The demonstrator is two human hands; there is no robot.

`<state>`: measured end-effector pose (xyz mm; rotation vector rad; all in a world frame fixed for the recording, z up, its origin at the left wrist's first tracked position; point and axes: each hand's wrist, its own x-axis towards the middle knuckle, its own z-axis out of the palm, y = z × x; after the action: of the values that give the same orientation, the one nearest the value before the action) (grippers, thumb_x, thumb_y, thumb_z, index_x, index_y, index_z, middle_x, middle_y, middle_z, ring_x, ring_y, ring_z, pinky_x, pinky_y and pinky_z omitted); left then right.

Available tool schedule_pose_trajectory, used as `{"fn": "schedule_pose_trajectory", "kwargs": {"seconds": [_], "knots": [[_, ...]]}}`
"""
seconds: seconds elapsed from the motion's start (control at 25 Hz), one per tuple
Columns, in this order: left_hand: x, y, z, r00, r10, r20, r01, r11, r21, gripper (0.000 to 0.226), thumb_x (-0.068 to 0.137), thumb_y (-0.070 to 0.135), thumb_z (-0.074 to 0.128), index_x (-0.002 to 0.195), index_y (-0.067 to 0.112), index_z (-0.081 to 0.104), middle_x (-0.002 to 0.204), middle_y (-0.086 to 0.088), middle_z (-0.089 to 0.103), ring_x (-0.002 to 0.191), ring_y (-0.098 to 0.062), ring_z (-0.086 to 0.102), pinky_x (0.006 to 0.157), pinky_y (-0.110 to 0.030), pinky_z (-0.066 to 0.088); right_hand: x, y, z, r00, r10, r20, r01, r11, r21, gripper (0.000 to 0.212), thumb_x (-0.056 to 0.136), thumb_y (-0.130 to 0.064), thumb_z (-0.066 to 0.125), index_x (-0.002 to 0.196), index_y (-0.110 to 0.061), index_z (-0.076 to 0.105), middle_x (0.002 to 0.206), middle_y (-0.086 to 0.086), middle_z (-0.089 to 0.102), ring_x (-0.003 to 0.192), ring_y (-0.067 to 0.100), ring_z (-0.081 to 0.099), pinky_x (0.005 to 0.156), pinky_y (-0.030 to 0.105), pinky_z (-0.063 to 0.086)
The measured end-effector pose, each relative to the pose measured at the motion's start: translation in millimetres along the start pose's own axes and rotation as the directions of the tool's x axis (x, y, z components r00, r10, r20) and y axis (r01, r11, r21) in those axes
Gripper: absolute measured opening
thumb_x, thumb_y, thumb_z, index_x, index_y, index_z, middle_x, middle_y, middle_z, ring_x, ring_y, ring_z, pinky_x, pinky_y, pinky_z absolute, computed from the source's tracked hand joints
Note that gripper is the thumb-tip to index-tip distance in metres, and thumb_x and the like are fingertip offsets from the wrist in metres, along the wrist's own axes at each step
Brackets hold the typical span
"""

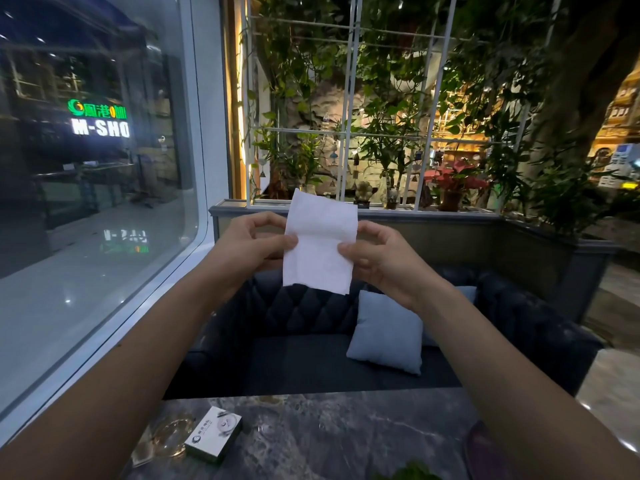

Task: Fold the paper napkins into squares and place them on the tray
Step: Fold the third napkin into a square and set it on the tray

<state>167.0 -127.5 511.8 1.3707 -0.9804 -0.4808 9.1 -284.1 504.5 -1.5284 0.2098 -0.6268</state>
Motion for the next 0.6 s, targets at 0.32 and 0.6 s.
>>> {"fn": "schedule_pose_trajectory", "kwargs": {"seconds": [0.32, 0.6], "knots": [[-2.5, 5.8, -5.9, 0.996, 0.089, 0.007, -0.089, 0.996, -0.021, 0.015, 0.088, 0.0, 0.064, 0.088, 0.014, 0.07, 0.084, -0.007, 0.07, 0.076, -0.017, 0.069, 0.063, -0.025, 0.057, -0.3, -16.0, 1.4, 0.99, -0.142, 0.013, 0.143, 0.986, -0.083, 0.016, 0.091, 0.003, 0.058, 0.085, -0.009, 0.066, 0.092, 0.003, 0.071, 0.084, 0.017, 0.071, 0.061, 0.026, 0.057], [-2.6, 7.6, -6.5, 0.996, 0.084, 0.016, -0.083, 0.994, -0.069, 0.02, 0.093, -0.002, 0.055, 0.084, 0.012, 0.067, 0.069, 0.002, 0.064, 0.066, -0.008, 0.061, 0.067, -0.026, 0.06, -2.3, -21.8, 3.8, 0.959, -0.278, 0.048, 0.281, 0.926, -0.254, 0.022, 0.092, 0.008, 0.055, 0.083, -0.004, 0.072, 0.093, 0.006, 0.072, 0.093, 0.018, 0.069, 0.068, 0.022, 0.054]]}}
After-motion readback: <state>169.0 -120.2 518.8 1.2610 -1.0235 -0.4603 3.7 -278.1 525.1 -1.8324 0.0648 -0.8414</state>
